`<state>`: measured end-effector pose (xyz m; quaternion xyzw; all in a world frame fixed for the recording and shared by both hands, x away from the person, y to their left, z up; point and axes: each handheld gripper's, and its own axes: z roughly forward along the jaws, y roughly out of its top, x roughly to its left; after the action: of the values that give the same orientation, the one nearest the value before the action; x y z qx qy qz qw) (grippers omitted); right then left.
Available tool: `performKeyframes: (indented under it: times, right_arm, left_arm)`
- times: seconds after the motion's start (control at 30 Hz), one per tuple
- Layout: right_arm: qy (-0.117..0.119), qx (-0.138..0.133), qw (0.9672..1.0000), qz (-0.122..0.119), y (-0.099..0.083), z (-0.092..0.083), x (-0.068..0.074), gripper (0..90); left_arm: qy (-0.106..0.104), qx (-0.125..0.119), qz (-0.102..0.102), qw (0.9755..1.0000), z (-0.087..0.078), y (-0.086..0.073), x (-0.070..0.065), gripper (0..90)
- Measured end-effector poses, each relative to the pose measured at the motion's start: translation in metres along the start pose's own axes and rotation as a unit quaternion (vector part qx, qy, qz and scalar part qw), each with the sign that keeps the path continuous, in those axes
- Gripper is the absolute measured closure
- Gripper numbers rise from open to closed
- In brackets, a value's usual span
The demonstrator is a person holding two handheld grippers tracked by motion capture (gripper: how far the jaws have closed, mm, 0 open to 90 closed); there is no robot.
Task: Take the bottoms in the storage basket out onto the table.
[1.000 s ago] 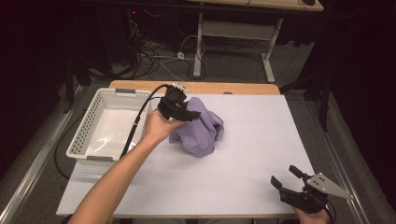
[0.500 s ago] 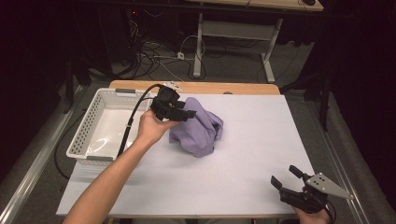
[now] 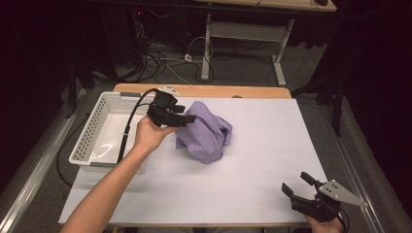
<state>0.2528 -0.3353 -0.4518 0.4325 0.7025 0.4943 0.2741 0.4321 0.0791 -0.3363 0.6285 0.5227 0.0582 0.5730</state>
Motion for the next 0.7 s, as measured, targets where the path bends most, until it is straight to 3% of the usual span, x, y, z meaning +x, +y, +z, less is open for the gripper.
performKeyframes:
  times: [0.7]
  right_arm:
    - [0.000, 0.000, 1.0000, -0.002, 0.000, 0.000, 0.000, 17.9]
  left_arm:
    - [0.008, -0.015, 0.005, 0.9998, -0.020, 0.001, 0.008, 39.2]
